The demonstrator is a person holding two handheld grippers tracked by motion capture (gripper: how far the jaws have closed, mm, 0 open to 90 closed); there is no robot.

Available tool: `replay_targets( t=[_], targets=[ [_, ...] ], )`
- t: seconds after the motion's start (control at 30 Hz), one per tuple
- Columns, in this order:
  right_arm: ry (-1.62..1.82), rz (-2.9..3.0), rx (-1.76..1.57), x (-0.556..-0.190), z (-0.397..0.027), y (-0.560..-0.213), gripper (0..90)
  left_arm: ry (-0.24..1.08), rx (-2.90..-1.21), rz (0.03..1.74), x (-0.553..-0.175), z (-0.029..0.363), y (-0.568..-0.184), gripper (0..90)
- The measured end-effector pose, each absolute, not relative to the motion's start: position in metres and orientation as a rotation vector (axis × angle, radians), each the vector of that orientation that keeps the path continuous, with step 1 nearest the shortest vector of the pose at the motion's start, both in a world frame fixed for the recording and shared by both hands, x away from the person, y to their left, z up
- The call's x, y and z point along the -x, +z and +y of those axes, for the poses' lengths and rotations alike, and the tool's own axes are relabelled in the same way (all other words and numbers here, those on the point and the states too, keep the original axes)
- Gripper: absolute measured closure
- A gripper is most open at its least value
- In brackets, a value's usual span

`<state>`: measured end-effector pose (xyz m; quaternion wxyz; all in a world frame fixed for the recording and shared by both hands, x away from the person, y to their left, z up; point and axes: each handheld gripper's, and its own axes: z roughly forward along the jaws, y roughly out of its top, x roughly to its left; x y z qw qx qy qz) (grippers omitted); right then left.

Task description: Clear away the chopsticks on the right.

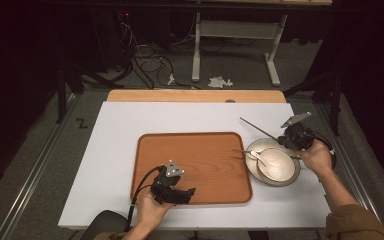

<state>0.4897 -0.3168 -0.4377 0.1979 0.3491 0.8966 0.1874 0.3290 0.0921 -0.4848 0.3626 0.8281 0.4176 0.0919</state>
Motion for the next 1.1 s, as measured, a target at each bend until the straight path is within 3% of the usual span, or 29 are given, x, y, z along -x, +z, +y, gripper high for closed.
replay_targets(
  t=[0.27,0.6,0.8,1.1],
  targets=[
    [0.668,2.437,-0.973,-0.464,-0.313,-0.405,85.3,0.240,-2.132,1.065,-0.327,0.091,-0.483,25.8],
    [0.773,2.443,-0.892,-0.395,-0.277,-0.380,85.2,0.242,-2.129,1.050,-0.326,0.091,-0.480,25.9],
    [0.857,2.480,-0.856,-0.361,-0.248,-0.389,85.2,0.234,-2.143,1.035,-0.328,0.088,-0.481,26.0],
    [0.807,2.529,-0.863,-0.353,-0.215,-0.421,85.1,0.229,-2.147,1.031,-0.329,0.086,-0.481,26.0]
  ],
)
